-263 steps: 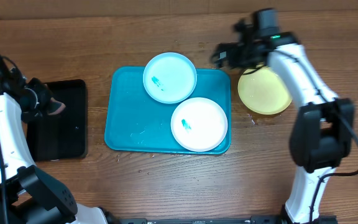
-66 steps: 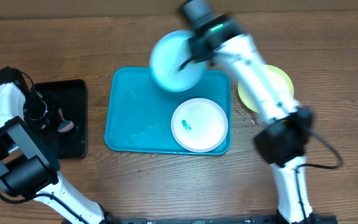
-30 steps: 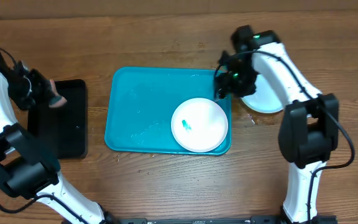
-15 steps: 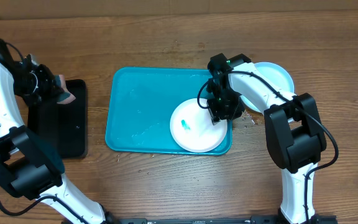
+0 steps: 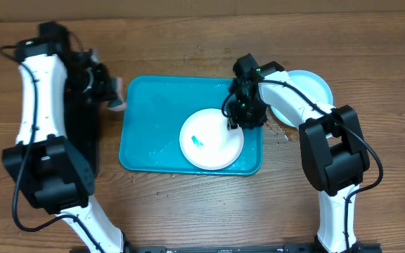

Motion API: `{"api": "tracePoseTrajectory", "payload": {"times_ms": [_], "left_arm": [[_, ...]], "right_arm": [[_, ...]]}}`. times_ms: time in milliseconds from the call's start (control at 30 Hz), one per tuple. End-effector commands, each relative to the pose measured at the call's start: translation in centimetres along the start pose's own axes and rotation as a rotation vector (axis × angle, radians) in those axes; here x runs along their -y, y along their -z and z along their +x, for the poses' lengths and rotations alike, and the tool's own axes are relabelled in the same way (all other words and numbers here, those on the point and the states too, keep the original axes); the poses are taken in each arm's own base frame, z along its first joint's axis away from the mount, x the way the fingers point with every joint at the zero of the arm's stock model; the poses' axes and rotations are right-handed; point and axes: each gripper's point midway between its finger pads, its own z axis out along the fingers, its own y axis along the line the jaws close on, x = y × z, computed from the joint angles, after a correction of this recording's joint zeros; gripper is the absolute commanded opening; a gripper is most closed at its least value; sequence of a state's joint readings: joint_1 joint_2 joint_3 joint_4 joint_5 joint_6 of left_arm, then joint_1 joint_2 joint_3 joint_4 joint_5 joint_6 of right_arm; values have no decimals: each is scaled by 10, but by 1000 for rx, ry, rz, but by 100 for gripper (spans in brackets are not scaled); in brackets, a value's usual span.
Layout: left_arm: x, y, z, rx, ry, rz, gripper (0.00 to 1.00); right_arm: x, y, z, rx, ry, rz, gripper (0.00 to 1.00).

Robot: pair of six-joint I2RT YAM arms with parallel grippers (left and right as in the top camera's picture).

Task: Clean dirty plates on tray and stack at the side
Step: 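Scrub the pink plate with the sponge in the left gripper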

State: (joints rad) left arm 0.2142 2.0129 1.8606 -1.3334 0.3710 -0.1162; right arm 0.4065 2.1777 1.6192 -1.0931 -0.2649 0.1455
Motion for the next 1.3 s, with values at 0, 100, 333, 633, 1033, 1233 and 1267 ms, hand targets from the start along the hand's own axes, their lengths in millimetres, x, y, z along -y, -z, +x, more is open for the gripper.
{"api": "tracePoseTrajectory", "payload": {"times_ms": [0, 100, 333, 633, 1033, 1233, 1267], "left_arm": [[30, 5, 0, 32, -110, 17, 4], [47, -1, 5, 21, -152, 21, 4], [81, -15, 25, -33, -234, 26, 4], [117, -30, 44, -63, -256, 34, 4], [147, -112, 70, -28, -162, -16, 4], [153, -160, 81, 23, -172, 37, 4], [153, -165, 84, 24, -164, 40, 4]], "right_arm": [[7, 9, 9, -16, -18, 48, 51], [7, 9, 21, -63, -26, 58, 48], [5, -7, 19, -38, -60, 50, 27], [-12, -9, -18, 107, -137, -46, 7], [-20, -6, -41, 198, -165, -79, 5], [-21, -5, -42, 205, -162, -81, 5], [-21, -5, -42, 205, -162, -81, 5]]}}
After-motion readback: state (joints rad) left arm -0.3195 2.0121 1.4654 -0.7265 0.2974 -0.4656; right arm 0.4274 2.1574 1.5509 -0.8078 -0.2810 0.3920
